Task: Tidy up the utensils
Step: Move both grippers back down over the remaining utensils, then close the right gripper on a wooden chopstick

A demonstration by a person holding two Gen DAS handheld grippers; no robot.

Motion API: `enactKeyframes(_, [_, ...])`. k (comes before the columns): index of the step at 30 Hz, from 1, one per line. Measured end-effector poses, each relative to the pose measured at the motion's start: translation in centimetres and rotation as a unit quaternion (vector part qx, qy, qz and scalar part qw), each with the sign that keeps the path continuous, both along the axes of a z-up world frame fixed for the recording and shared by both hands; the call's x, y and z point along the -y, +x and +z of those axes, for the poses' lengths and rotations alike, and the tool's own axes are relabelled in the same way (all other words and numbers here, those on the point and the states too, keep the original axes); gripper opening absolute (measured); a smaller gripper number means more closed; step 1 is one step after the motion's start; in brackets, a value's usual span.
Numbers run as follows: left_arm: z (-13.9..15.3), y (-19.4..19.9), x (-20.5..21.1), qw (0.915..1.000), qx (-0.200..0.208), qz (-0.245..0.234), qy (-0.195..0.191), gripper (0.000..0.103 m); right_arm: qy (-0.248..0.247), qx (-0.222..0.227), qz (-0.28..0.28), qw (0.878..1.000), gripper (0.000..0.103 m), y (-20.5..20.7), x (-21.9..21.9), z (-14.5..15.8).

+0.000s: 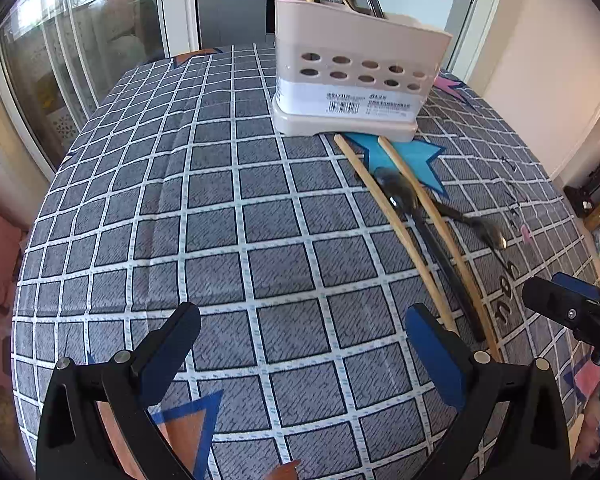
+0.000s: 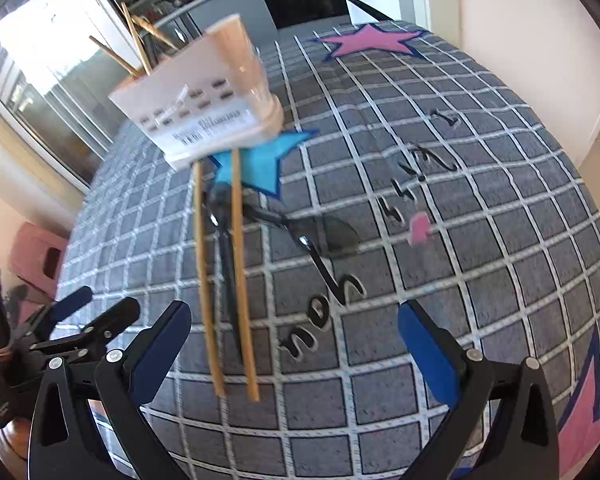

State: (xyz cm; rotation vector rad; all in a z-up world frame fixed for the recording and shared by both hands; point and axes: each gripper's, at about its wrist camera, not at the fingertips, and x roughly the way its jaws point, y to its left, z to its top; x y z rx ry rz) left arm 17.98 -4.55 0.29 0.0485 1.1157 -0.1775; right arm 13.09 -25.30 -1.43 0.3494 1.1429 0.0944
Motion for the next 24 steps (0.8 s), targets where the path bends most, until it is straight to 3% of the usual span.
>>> enactKeyframes(8, [-0.5, -0.1, 0.0, 0.9995, -0.004, 0.001, 0.03, 0.103, -0.006, -0.01, 0.015, 1.0, 0.103, 0.5, -0.6, 0.2])
enactKeyframes(24, [-1.5, 0.8, -1.7, 0.9988, -0.04, 0.027, 0.012, 0.103, -0.01, -0.032, 0.036, 0.999, 0.103, 4.0, -1.9, 0.2])
